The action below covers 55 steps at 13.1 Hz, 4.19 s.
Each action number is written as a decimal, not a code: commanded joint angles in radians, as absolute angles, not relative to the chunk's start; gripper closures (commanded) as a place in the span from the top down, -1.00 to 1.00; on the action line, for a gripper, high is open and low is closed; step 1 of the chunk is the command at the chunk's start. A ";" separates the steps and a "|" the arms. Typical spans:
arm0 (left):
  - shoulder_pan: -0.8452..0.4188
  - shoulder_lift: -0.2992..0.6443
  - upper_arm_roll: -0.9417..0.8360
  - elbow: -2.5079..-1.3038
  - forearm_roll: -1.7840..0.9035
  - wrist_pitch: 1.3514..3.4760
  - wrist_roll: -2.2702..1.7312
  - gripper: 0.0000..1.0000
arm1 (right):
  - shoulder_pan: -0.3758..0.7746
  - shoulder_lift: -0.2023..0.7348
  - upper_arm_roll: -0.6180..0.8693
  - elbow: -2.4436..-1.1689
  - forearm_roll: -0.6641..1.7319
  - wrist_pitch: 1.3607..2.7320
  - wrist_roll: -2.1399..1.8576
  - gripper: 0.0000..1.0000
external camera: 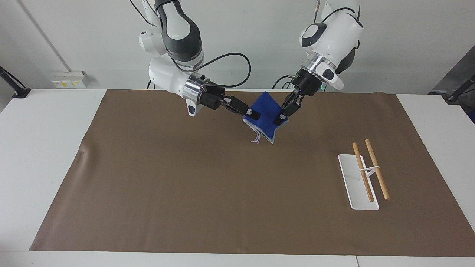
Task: Right arm passes towel to left arm to hang
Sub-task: 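Close the left gripper on the towel held by the right gripper, then carry the towel toward the dowels while the right gripper releases, withdraws, then drape the towel over the wooden dowels with the left gripper, then open the left gripper and lift it away from the hung towel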
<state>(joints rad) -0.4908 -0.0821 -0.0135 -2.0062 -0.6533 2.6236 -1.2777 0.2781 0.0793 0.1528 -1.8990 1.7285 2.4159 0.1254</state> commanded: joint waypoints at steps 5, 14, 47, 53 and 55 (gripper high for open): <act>-0.462 -0.100 -0.009 -2.031 -0.663 2.654 -1.223 -1.00 | 0.275 0.063 0.155 -1.919 1.415 2.491 0.140 1.00; -0.290 -0.031 -0.008 -2.108 -0.661 2.914 -1.216 -1.00 | 0.043 0.081 0.147 -1.931 0.313 2.347 0.202 1.00; 0.158 0.019 -0.005 -2.240 -0.664 3.016 -1.235 1.00 | 0.023 -0.051 -0.074 -1.597 0.047 1.531 0.095 1.00; 0.028 -0.018 -0.009 -2.214 -0.663 3.016 -0.843 1.00 | 0.028 -0.057 -0.074 -1.611 0.014 1.529 0.095 1.00; -0.040 -0.020 -0.009 -2.214 -0.663 3.016 -0.671 1.00 | 0.031 -0.057 -0.071 -1.611 -0.008 1.532 0.078 1.00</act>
<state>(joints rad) 0.0243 -0.0159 -0.0236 -2.2149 -0.6531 3.0108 -0.8132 0.0335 -0.0548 -0.0795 -1.6097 0.0129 1.5258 0.0952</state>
